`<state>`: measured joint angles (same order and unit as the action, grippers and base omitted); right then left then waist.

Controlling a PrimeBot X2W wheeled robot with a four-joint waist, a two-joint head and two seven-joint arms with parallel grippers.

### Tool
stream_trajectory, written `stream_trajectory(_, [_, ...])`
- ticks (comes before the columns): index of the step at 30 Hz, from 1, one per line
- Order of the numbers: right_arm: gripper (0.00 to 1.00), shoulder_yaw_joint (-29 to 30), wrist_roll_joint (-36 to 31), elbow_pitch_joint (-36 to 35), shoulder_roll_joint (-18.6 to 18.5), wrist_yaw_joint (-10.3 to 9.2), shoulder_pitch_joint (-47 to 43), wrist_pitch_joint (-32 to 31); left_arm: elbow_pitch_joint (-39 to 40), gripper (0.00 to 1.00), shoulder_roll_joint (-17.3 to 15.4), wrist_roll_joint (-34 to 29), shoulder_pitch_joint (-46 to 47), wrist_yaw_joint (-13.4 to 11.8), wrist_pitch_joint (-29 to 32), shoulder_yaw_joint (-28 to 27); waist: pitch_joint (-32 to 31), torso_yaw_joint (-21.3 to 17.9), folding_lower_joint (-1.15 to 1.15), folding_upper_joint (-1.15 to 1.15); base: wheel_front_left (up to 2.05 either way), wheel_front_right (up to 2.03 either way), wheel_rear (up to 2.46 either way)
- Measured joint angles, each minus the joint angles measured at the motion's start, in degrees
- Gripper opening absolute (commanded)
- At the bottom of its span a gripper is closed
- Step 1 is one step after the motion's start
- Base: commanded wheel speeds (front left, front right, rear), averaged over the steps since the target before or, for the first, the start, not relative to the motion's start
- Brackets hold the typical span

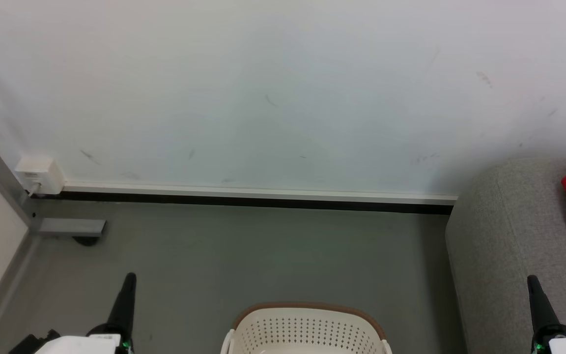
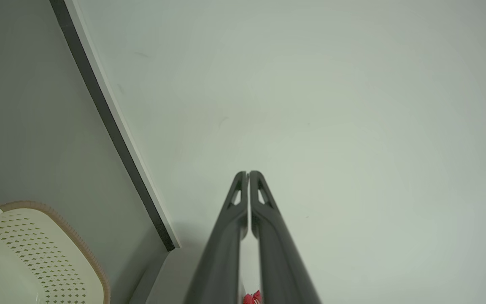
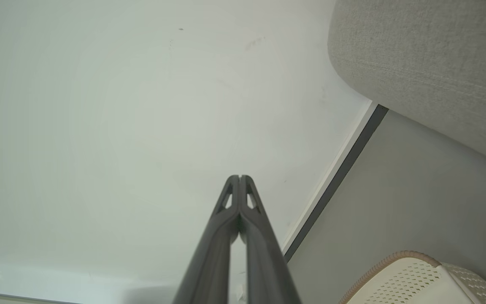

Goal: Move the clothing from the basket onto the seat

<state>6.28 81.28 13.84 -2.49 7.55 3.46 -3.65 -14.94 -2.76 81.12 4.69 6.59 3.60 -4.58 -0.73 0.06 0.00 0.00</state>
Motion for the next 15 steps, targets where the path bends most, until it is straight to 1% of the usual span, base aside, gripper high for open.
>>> stream_trajectory(15, [0.0,0.08,6.17,0.08,-0.08,0.0,1.29,-1.69,0.46,0.0,0.0,6.49,0.81,0.45,1.87,-1.04,0.51,-0.04,0.0,0.0,0.0,0.0,0.0])
